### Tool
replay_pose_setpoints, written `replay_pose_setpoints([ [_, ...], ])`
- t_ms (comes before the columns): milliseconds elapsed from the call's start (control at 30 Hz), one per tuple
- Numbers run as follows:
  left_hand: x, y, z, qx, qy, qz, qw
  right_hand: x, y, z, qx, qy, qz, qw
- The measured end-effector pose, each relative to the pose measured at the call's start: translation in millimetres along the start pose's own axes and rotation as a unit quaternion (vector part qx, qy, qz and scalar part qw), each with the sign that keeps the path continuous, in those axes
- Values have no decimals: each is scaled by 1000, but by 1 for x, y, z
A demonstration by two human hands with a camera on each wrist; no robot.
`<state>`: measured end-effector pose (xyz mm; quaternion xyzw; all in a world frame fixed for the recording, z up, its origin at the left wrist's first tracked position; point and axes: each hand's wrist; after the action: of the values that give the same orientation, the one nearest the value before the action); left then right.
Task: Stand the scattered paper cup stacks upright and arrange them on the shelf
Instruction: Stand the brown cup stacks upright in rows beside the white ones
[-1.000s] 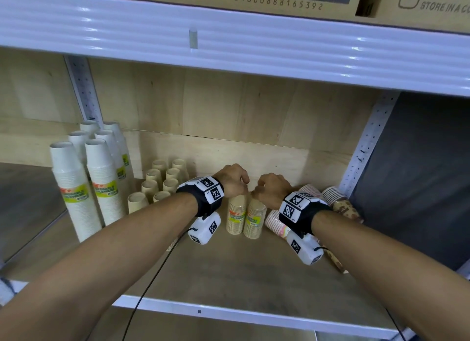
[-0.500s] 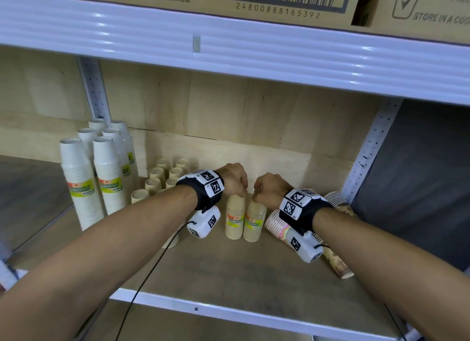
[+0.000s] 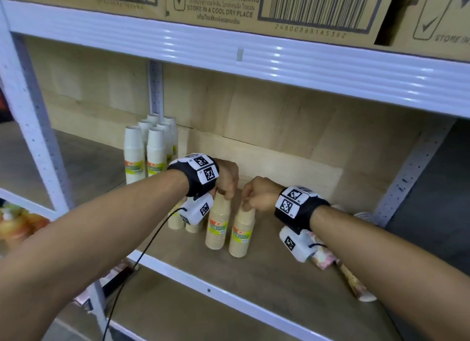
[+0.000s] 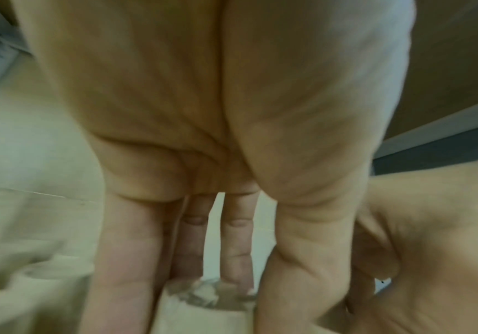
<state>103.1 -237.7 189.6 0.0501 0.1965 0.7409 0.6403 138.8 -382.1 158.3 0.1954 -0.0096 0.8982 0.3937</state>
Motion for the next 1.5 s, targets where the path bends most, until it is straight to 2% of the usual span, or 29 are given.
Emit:
replay_pose_setpoints([
  [167, 38, 29, 3, 9, 0, 40, 999, 35, -12, -16, 12, -9, 53, 998],
  [367, 86, 53, -1, -30, 4, 89, 996, 75, -23, -31, -2, -27, 93, 995],
  [600, 112, 58, -7, -56, -8, 107, 993, 97, -34, -42, -32, -20, 101, 994],
  [967, 124, 50, -15, -83, 11, 92, 992, 104, -45, -54, -41, -30, 90, 995],
  [1100, 126, 50, -11, -103, 6, 89, 991, 105, -44, -49, -43, -49, 107, 992],
  [1300, 123, 50, 8, -145, 35, 77, 986, 104, -42, -34, -56, -39, 131, 989],
  [1500, 94, 36, 38, -172, 43, 41, 983, 74, -34, 1, -98, -5, 87, 991],
])
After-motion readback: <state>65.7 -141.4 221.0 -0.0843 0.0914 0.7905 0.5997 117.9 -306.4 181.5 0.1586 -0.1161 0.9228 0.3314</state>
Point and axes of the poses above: each hand's wrist, its own y-axis away from the middle knuckle, its own z-axis out of the back of the hand, x = y × z, and after that the axes turned 2 degrees about z, right-handed
